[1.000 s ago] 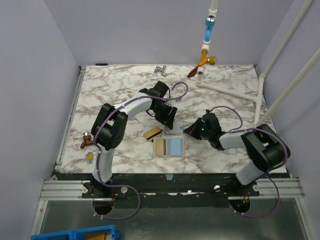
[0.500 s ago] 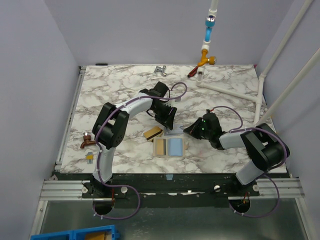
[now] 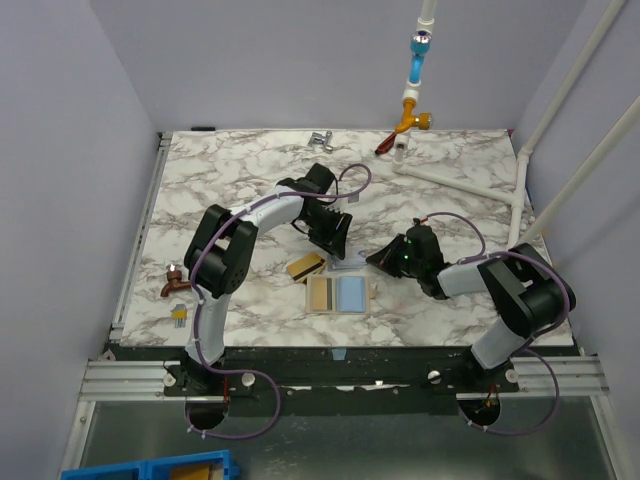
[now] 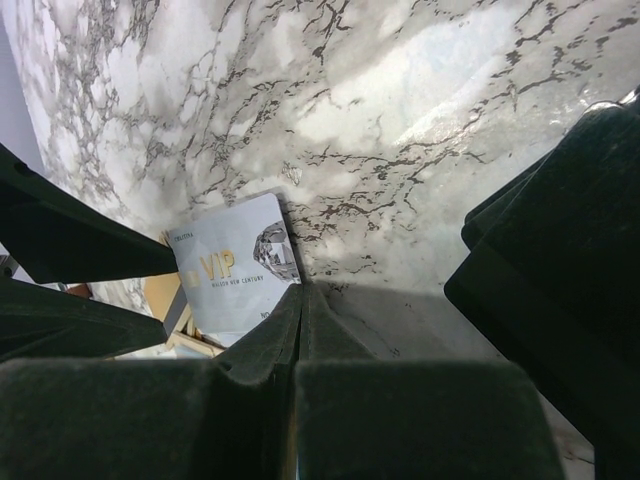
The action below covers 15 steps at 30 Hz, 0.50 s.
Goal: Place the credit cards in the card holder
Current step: Pick up the credit card from the center of the board.
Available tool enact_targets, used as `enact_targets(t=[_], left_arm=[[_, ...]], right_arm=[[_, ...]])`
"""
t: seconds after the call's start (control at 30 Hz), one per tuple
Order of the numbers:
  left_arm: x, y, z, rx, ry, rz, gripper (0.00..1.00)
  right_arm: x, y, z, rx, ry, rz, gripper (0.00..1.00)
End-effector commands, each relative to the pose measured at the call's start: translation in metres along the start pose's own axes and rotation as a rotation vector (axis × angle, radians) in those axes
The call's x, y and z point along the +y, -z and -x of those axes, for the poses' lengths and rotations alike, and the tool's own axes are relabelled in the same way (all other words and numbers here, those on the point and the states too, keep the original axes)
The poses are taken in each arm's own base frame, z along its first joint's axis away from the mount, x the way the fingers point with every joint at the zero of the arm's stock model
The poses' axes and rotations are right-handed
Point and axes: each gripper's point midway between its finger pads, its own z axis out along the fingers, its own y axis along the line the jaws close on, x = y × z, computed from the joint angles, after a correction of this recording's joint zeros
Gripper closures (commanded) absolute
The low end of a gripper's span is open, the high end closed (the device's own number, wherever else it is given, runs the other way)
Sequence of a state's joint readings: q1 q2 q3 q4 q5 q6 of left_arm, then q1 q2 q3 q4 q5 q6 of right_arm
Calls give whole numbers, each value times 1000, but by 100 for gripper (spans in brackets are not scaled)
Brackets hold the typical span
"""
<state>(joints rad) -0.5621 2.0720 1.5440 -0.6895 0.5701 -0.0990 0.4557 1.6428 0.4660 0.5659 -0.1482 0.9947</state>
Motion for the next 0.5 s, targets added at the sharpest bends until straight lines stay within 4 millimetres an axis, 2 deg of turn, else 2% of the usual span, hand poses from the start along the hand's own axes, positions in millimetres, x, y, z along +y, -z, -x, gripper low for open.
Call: enact_targets(t=[0.0, 0.47], left_arm=[[-5, 4, 6, -25, 3, -24, 53], [4, 3, 0, -32, 30, 27, 53]], right_arm=[[-48, 1, -24, 75, -20, -149, 99], [-68, -1, -40, 138, -39, -210, 99]])
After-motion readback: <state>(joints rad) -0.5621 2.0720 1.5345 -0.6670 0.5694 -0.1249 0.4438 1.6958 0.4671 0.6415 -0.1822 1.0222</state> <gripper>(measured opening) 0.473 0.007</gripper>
